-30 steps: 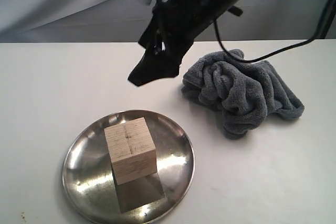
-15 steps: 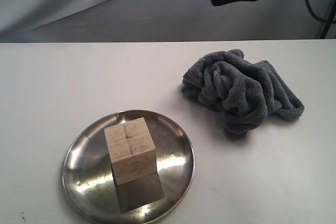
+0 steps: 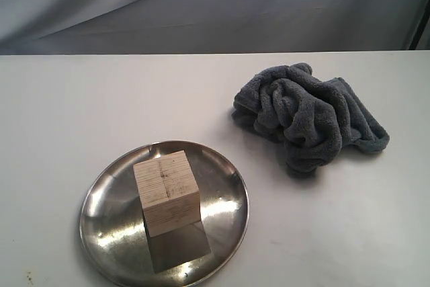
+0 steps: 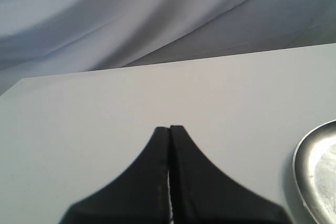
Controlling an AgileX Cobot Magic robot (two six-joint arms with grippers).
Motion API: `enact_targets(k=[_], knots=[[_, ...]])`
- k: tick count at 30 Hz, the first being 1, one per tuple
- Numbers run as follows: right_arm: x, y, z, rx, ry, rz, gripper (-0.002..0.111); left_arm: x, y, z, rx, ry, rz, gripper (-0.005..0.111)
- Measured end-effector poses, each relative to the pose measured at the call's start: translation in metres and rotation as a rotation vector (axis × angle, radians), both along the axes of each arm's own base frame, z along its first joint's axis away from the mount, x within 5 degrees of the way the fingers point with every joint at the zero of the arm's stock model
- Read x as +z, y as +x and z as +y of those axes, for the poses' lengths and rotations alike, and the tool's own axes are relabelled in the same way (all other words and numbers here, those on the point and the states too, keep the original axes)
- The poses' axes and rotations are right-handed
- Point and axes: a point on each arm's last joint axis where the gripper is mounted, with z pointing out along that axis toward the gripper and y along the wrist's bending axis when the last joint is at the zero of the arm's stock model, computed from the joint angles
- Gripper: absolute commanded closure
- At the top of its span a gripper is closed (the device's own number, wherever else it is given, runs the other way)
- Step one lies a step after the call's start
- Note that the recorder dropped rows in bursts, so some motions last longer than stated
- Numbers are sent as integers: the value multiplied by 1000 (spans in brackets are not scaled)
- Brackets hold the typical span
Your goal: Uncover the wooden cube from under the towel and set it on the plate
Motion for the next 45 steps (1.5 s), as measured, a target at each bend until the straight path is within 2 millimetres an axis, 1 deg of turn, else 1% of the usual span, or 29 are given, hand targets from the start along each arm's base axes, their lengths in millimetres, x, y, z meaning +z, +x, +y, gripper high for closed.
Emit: enact_targets(k=[3, 6, 8, 11, 13, 17, 20, 24, 27, 30, 32, 33, 34, 36, 37, 43, 45], knots=[[8, 4, -3, -90, 1, -45, 108, 0, 0, 0, 0, 0, 0, 107], [22, 12, -11, -282, -2, -166, 108, 0, 0, 0, 0, 0, 0, 107], [29, 13, -15, -401, -11, -246, 108, 0, 0, 0, 0, 0, 0, 107], [38, 10, -19, -547, -65, -378, 108, 0, 0, 0, 0, 0, 0, 107], [38, 5, -17, -613, -128, -468, 108, 0, 0, 0, 0, 0, 0, 107], [30, -7, -12, -744, -226, -600, 108, 0, 0, 0, 0, 0, 0, 107], [16, -17, -13, -852, -285, -655, 108, 0, 0, 0, 0, 0, 0, 107], [-3, -29, -17, -900, -338, -665, 108, 0, 0, 0, 0, 0, 0, 107], [-21, -42, -21, -951, -297, -622, 108, 0, 0, 0, 0, 0, 0, 107], [-34, -61, -23, -997, -200, -594, 108, 0, 0, 0, 0, 0, 0, 107], [-44, -80, -24, -990, -148, -612, 108, 0, 0, 0, 0, 0, 0, 107], [-45, -90, -23, -980, -123, -629, 108, 0, 0, 0, 0, 0, 0, 107], [-52, -103, -23, -959, -90, -640, 108, 0, 0, 0, 0, 0, 0, 107], [-55, -124, -21, -925, -43, -661, 108, 0, 0, 0, 0, 0, 0, 107], [-61, -138, -20, -897, -23, -655, 108, 0, 0, 0, 0, 0, 0, 107], [-89, -194, -23, -850, 20, -625, 108, 0, 0, 0, 0, 0, 0, 107], [-94, -210, -25, -853, 41, -626, 108, 0, 0, 0, 0, 0, 0, 107]])
